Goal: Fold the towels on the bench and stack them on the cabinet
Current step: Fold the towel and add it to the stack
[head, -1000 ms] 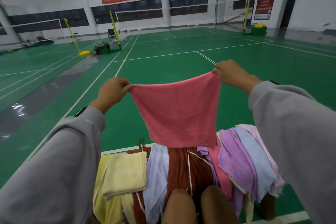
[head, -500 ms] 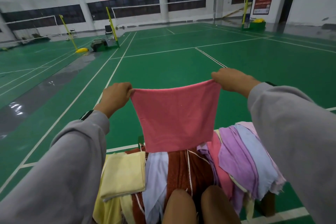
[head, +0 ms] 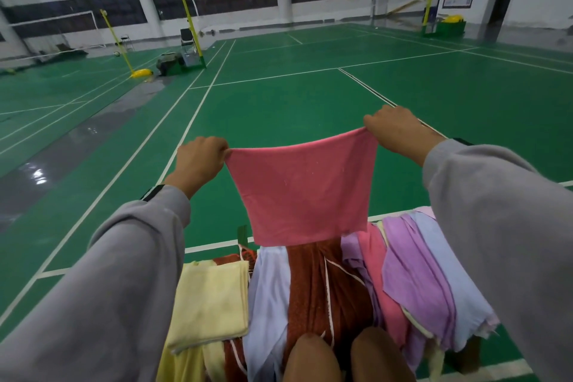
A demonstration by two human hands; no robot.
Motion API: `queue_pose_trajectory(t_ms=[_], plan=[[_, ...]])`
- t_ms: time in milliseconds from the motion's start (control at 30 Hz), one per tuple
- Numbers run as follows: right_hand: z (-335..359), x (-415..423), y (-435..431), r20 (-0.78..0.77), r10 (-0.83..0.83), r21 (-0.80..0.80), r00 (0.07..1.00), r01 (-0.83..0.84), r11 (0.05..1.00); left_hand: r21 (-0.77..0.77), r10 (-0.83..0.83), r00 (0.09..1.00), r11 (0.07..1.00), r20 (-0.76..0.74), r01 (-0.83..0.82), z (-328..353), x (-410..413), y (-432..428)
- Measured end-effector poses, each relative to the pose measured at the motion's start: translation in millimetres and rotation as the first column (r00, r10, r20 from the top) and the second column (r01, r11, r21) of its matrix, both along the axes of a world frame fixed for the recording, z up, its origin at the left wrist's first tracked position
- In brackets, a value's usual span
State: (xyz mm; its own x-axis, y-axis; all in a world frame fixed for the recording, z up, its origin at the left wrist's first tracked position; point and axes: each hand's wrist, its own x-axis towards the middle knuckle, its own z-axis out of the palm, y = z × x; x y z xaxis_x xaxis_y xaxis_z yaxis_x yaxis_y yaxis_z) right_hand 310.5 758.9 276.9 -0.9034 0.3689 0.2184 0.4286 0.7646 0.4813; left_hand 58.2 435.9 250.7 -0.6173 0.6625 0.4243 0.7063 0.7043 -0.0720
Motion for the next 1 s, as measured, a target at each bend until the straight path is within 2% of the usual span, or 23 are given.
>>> queue_pose_trajectory(t_ms=[167,300,467,600,667,800,900,1000], plan=[[-7.2,-18.3,-0.8,-0.156,-0.057,-0.052,0.986,0.05,0.997,0.152,0.014,0.999,0.988,-0.032,-0.009,-8.8,-2.5,10.4],[-8.8,-11.0,-4.5,-0.193,-0.055,-0.034,0.98,0.05,0.998,0.206,0.019,0.999,0.978,-0.027,-0.013,-10.2,-0.7,1.9],[-13.4,14.0,-20.2,-0.107,-0.063,-0.036,0.992,0.059,0.998,0.083,-0.071,0.993,0.995,0.089,0.063,-13.0,10.0,-25.0],[-23.1,47.2,-30.7,-0.048,-0.074,-0.17,0.996,0.065,0.983,-0.014,-0.175,0.932,0.982,0.316,0.189,-17.6,28.7,-48.7],[-33.2,64.8,-32.9,0.018,-0.084,-0.314,0.996,0.086,0.946,-0.092,-0.19,0.868,0.961,0.459,0.26,-24.3,44.2,-56.5],[-47.9,98.7,-45.2,0.227,-0.055,-0.534,0.972,0.171,0.828,-0.227,-0.086,0.72,0.918,0.688,0.326,-46.2,73.2,-70.7],[-58.2,124.3,-64.1,0.393,-0.081,-0.66,0.916,0.343,0.668,-0.31,0.053,0.622,0.898,0.781,0.312,-59.6,91.4,-79.2],[-74.5,141.6,-81.0,0.527,-0.074,-0.677,0.847,0.471,0.566,-0.404,0.19,0.538,0.859,0.822,0.315,-76.0,110.6,-86.4]])
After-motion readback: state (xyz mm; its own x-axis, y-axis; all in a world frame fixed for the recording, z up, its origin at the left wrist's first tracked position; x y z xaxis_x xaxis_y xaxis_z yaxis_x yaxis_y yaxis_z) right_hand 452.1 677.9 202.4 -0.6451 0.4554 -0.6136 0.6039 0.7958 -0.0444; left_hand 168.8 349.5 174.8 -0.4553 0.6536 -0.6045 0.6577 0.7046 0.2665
